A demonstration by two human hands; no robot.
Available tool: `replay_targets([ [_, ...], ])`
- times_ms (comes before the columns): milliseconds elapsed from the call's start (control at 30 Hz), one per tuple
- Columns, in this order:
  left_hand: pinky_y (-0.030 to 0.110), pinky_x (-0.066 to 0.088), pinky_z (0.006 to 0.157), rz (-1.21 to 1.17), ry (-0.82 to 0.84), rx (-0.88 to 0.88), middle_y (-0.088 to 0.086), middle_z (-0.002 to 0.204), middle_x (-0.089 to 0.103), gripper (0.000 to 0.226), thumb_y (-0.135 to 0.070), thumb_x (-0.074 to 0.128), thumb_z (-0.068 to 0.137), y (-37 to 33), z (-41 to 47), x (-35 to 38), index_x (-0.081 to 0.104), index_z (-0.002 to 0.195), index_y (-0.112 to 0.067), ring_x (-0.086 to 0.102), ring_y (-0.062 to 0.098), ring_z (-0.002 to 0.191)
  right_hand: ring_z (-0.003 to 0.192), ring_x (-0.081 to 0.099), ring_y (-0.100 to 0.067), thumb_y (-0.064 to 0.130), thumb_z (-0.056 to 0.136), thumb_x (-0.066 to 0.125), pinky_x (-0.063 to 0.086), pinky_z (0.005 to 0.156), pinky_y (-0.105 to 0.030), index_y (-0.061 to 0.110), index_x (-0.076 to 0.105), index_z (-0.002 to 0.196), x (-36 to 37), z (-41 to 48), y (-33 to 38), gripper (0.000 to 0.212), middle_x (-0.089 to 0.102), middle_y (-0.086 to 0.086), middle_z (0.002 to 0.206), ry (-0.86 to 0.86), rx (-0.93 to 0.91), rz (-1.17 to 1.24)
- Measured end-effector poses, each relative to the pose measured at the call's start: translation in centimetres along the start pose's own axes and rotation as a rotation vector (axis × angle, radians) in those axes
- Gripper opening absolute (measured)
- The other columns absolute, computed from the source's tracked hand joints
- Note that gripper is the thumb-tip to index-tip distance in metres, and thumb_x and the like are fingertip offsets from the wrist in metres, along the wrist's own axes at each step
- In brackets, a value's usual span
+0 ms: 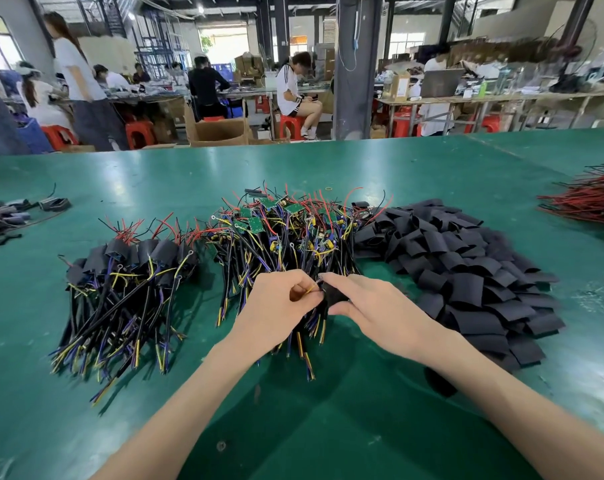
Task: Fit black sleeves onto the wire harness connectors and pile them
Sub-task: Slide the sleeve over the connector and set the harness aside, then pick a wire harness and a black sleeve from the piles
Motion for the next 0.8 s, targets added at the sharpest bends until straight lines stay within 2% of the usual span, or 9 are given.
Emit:
replay_targets([
  [200, 0.009, 0.038, 0.057, -0.012, -0.054, -0.020, -0.015, 0.055, 0.056, 0.020, -0.008, 0.070, 0.080, -0.2, 0.2, -0.3, 0.061, 0.068, -0.022, 0.049, -0.003, 0.051, 0.097, 0.055, -0.031, 0.029, 0.097, 0.047, 0.042, 0.083, -0.042, 0.020, 0.036, 0.141, 0.0, 0.4, 0.3, 0.046, 0.059, -0.008, 0.109, -0.039, 0.027, -0.022],
  [300, 0.004, 0.037, 0.059, 0.017, -0.127, 0.041, -0.017, 0.058, 0.056, 0.018, -0.008, 0.070, 0.079, -1.0, 0.3, -1.0, 0.062, 0.070, -0.021, 0.052, -0.005, 0.056, 0.102, 0.052, -0.032, 0.024, 0.093, 0.055, 0.040, 0.089, -0.042, 0.015, 0.032, 0.144, -0.4, 0.6, -0.1, 0.057, 0.059, -0.011, 0.116, -0.132, 0.052, -0.043],
  [367, 0.001, 0.037, 0.063, 0.077, -0.323, 0.085, -0.020, 0.063, 0.056, 0.015, -0.008, 0.069, 0.079, -1.3, 0.6, -2.7, 0.062, 0.076, -0.021, 0.055, -0.008, 0.063, 0.114, 0.047, -0.031, 0.021, 0.088, 0.063, 0.036, 0.098, -0.042, 0.009, 0.031, 0.144, -0.8, 0.6, -0.6, 0.066, 0.054, -0.012, 0.124, -0.262, 0.083, -0.091],
  [433, 0.000, 0.036, 0.064, 0.047, -0.607, 0.087, -0.025, 0.067, 0.057, 0.016, -0.006, 0.066, 0.081, -0.9, 1.0, -5.3, 0.060, 0.088, -0.018, 0.056, -0.010, 0.063, 0.129, 0.035, -0.029, 0.019, 0.085, 0.067, 0.026, 0.108, -0.041, 0.007, 0.032, 0.143, -1.3, 0.5, -1.2, 0.070, 0.046, -0.012, 0.136, -0.385, 0.150, -0.113],
  [467, 0.003, 0.037, 0.063, 0.049, -0.743, 0.081, -0.026, 0.068, 0.057, 0.016, -0.005, 0.064, 0.082, -0.3, 1.2, -6.8, 0.058, 0.095, -0.013, 0.056, -0.008, 0.060, 0.133, 0.031, -0.029, 0.019, 0.084, 0.067, 0.022, 0.110, -0.041, 0.007, 0.031, 0.143, -1.5, 0.5, -1.6, 0.070, 0.042, -0.012, 0.140, -0.416, 0.189, -0.125],
  [533, 0.019, 0.039, 0.065, 0.161, -0.909, 0.014, -0.018, 0.070, 0.059, 0.025, -0.007, 0.058, 0.085, 1.5, 1.5, -9.6, 0.052, 0.110, -0.006, 0.056, 0.009, 0.061, 0.135, 0.028, -0.031, 0.020, 0.084, 0.066, 0.021, 0.111, -0.044, 0.007, 0.031, 0.143, -1.4, 0.5, -2.5, 0.070, 0.039, -0.013, 0.142, -0.419, 0.269, -0.165],
  [633, 0.044, 0.041, 0.070, 0.583, -0.817, -0.276, 0.019, 0.088, 0.064, 0.027, -0.011, 0.052, 0.088, 5.4, 1.4, -11.9, 0.055, 0.115, -0.007, 0.057, 0.039, 0.088, 0.132, 0.030, -0.034, 0.023, 0.082, 0.065, 0.023, 0.109, -0.047, 0.006, 0.034, 0.141, -0.9, 0.4, -3.6, 0.069, 0.041, -0.015, 0.138, -0.367, 0.389, -0.271],
  [733, 0.046, 0.045, 0.073, 0.797, -0.540, -0.510, 0.032, 0.091, 0.063, 0.021, -0.009, 0.054, 0.085, 7.8, 0.8, -12.1, 0.063, 0.100, 0.002, 0.057, 0.046, 0.092, 0.130, 0.029, -0.035, 0.026, 0.083, 0.061, 0.023, 0.106, -0.046, 0.007, 0.036, 0.139, -0.6, 0.2, -4.9, 0.065, 0.041, -0.015, 0.136, -0.256, 0.520, -0.376],
  [800, 0.045, 0.042, 0.080, 0.831, -0.459, -0.569, 0.034, 0.093, 0.062, 0.025, -0.013, 0.058, 0.083, 8.4, 0.6, -12.2, 0.064, 0.099, 0.005, 0.056, 0.047, 0.096, 0.127, 0.031, -0.034, 0.025, 0.083, 0.059, 0.025, 0.102, -0.045, 0.008, 0.038, 0.136, -0.7, -0.1, -5.9, 0.059, 0.042, -0.014, 0.133, -0.196, 0.595, -0.406],
])
Point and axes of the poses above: each hand's wrist, its own z-axis towards the middle knuckle, its own x-axis out of the palm, y = z × x, the point moved 1 cm from there along z, towards the middle knuckle
